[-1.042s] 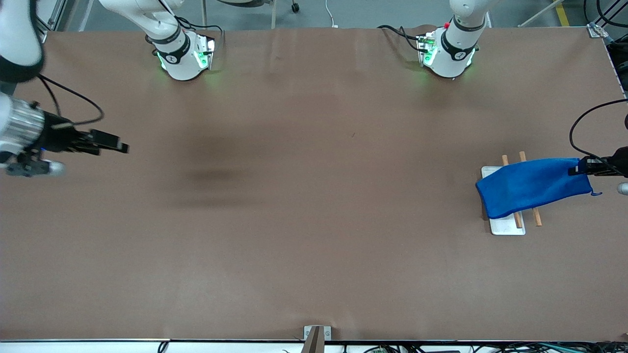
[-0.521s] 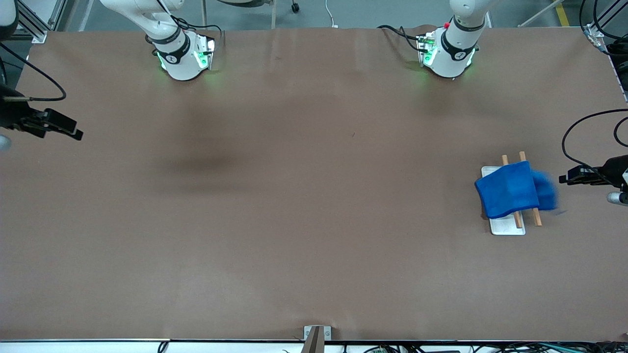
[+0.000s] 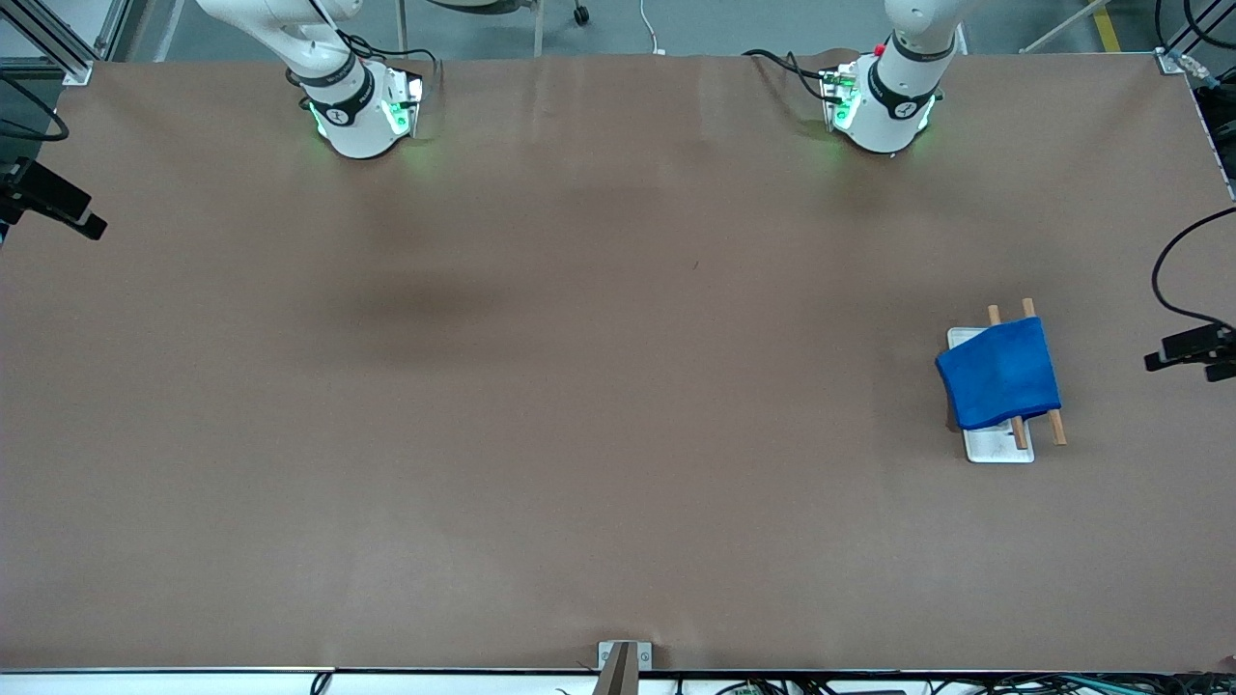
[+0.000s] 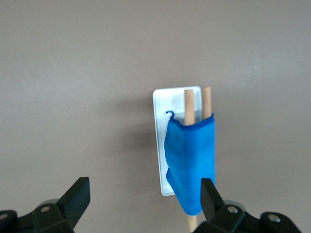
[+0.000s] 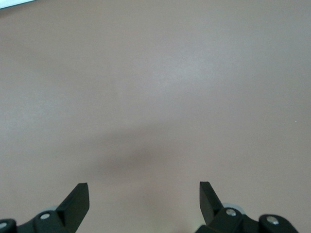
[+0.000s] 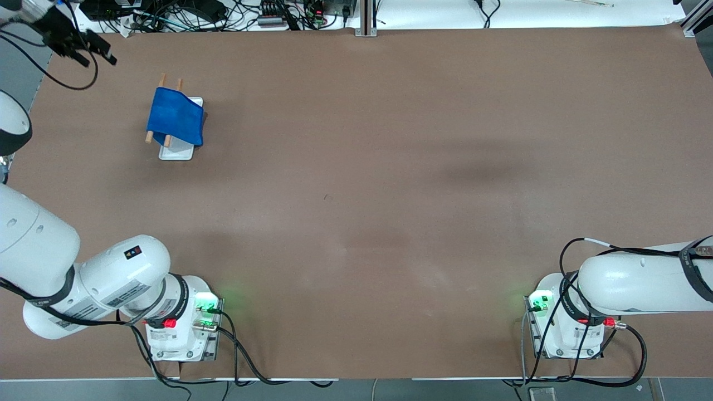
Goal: Right arm passes towel to left arm to hang
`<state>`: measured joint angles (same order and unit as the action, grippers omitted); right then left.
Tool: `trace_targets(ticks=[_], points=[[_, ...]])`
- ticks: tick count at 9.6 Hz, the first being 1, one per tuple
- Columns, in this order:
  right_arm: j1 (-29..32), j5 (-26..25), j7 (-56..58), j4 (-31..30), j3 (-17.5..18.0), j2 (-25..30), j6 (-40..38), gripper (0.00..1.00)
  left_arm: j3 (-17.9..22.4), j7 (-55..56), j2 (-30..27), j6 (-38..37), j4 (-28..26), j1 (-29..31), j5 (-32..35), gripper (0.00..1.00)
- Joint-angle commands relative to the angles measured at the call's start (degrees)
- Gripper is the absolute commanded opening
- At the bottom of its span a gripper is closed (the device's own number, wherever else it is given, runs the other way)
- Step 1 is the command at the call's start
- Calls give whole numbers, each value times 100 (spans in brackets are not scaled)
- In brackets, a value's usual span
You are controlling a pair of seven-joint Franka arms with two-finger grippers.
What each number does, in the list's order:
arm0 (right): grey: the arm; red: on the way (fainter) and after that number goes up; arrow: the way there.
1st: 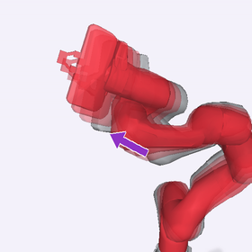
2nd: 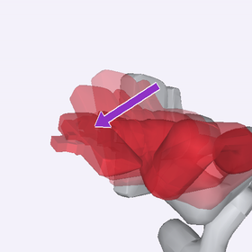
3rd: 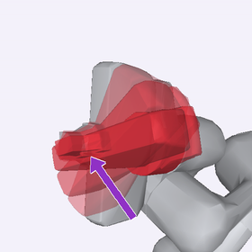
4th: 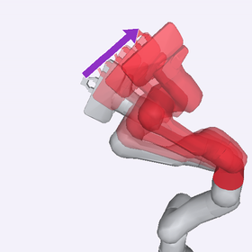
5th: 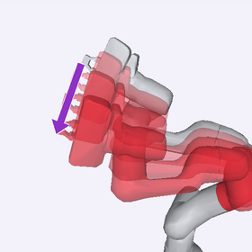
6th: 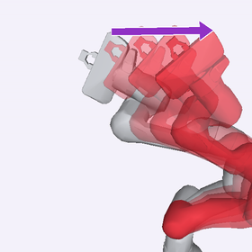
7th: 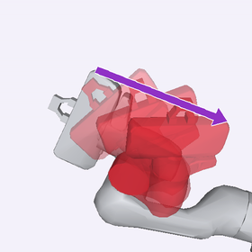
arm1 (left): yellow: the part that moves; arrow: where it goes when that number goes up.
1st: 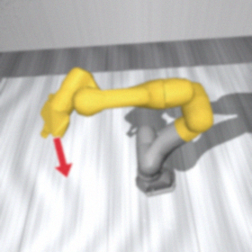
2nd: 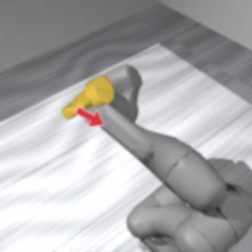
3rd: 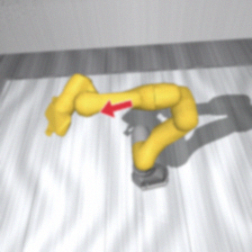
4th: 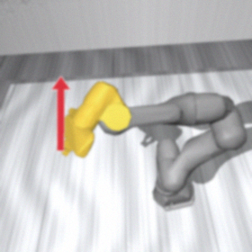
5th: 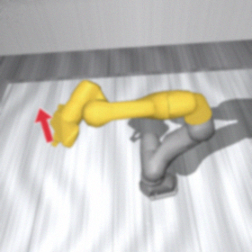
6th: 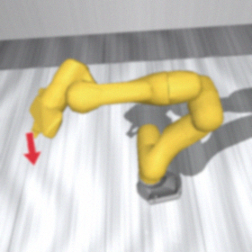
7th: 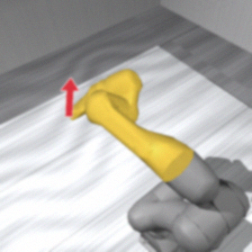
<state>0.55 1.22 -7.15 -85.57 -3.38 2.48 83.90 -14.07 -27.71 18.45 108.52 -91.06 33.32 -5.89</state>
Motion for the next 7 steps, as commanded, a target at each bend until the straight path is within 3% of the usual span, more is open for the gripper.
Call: trace_targets(ticks=[1, 3, 4, 6, 7], points=[[7, -148, 527, 173, 30, -177, -76, 100, -366, 589, -594, -6, -271, -63, 132, 100], [-19, -131, 627, 173, 30, -195, -93, 100, -771, 1283, -1113, -330, -272, -80, 124, 100], [-19, -139, 609, 173, 30, -195, -102, 100, -720, 1434, -1428, -671, -289, -402, 115, 100], [24, -148, 592, 138, 30, -195, -93, 100, -266, 1707, -1852, -1191, -228, -947, 115, 100], [24, -157, 592, 129, 30, -195, -93, 100, 207, 1743, -1975, -1245, -176, -1438, 115, 100]])
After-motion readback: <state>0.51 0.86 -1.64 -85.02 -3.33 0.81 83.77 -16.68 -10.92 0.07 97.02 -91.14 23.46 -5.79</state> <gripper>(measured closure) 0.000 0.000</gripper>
